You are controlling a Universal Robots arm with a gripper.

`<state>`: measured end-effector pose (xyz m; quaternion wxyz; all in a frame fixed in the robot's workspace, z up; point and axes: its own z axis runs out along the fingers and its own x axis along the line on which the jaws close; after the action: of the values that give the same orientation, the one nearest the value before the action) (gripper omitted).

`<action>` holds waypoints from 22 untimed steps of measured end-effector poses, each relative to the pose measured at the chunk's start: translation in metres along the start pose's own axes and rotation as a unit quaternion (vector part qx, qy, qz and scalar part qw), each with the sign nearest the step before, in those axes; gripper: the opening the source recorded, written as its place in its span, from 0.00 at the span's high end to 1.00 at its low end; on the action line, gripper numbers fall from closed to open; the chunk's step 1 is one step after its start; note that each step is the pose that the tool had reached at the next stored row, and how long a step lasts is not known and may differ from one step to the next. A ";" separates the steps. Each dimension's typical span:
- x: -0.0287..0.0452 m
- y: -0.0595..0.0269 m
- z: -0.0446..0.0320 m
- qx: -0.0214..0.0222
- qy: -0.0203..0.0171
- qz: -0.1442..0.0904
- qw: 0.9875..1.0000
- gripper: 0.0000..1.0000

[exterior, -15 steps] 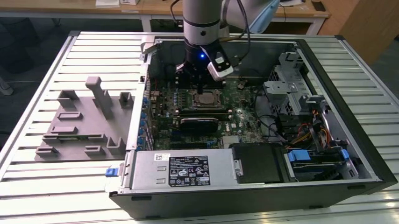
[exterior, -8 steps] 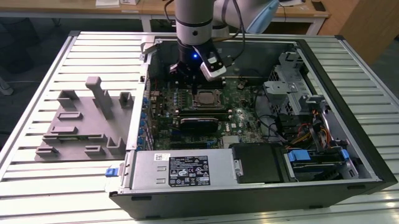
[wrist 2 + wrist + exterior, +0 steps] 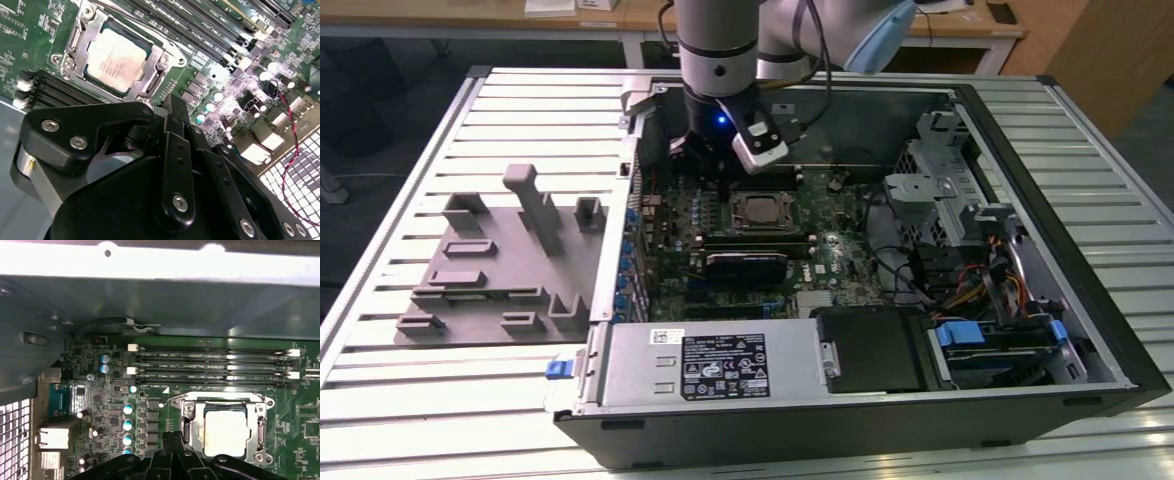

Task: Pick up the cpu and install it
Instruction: 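Install the first cpu locking lever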

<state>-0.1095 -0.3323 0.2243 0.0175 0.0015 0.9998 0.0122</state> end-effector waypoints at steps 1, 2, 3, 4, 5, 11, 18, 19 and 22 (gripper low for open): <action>0.0004 0.0000 0.0000 -0.001 0.000 0.000 1.000 0.89; 0.0006 0.0000 -0.0002 -0.001 0.000 0.000 1.000 0.89; 0.0006 0.0000 -0.0006 -0.001 -0.001 0.000 1.000 0.89; 0.0006 0.0000 -0.0011 -0.001 -0.001 0.000 1.000 0.89; 0.0006 0.0000 -0.0019 -0.001 -0.001 0.000 1.000 0.89; 0.0004 0.0002 -0.0072 -0.001 -0.003 0.000 1.000 0.89; 0.0002 0.0003 -0.0130 -0.001 -0.004 0.000 1.000 0.89; 0.0002 0.0003 -0.0137 -0.001 -0.004 0.000 1.000 0.89; 0.0001 0.0004 -0.0159 -0.001 -0.005 0.000 1.000 0.89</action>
<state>-0.1102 -0.3323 0.2402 0.0224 0.0014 0.9997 0.0130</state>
